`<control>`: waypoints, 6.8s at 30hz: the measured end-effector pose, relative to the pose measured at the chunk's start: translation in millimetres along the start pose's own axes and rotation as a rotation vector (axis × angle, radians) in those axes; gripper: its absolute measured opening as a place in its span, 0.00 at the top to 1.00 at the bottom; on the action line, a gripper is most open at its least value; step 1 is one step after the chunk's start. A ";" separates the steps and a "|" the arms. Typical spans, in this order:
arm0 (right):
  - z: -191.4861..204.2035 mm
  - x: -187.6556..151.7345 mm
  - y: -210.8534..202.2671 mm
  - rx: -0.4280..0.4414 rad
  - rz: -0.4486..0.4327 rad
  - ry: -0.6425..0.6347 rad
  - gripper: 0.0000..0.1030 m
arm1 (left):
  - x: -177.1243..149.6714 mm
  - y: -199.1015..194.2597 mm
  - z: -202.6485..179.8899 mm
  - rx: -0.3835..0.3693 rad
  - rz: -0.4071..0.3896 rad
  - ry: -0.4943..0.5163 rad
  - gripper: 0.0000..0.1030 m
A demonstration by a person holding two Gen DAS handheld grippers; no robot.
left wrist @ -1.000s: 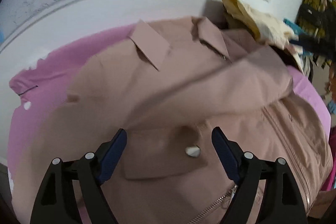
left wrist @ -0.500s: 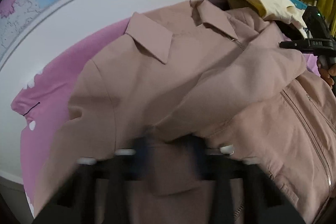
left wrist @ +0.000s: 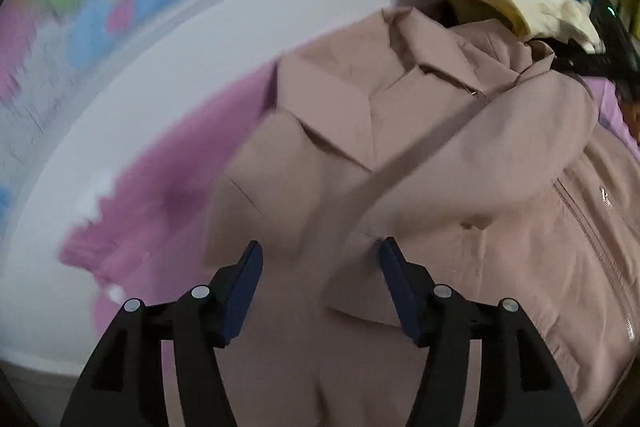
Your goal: Fold large clothes
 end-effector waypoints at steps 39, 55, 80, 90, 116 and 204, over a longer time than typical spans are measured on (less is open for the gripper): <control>90.4 -51.9 68.7 -0.290 0.210 -0.588 0.36 | -26.4 -13.4 60.5 0.087 -0.016 -0.216 0.52; 216.7 -100.3 84.2 0.042 0.251 -0.725 0.29 | -200.2 -94.0 127.2 0.327 0.015 -0.497 0.33; 350.1 -200.7 98.9 0.542 0.379 -0.791 0.28 | -161.4 -209.9 85.3 0.150 -0.249 -0.450 0.97; 389.9 -251.3 156.8 0.547 0.437 -0.803 0.20 | -101.0 -187.2 22.6 0.042 -0.251 -0.303 0.93; 358.8 -58.2 4.7 0.742 0.090 -0.452 0.96 | -135.9 -258.8 81.4 0.239 -0.424 -0.456 0.36; 75.2 -215.3 -117.1 0.129 0.083 -0.124 0.22 | -244.3 -121.4 -46.3 -0.289 0.000 -0.520 0.26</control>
Point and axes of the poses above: each gripper's, at about its wrist camera, not at the fingertips, and y roughly the way its jaws point, z to its left, x to its top, the point moved 6 cm from there along y, roughly the way its jaws point, and after that the axes turned 13 degrees about x, right-handed, at the moved point
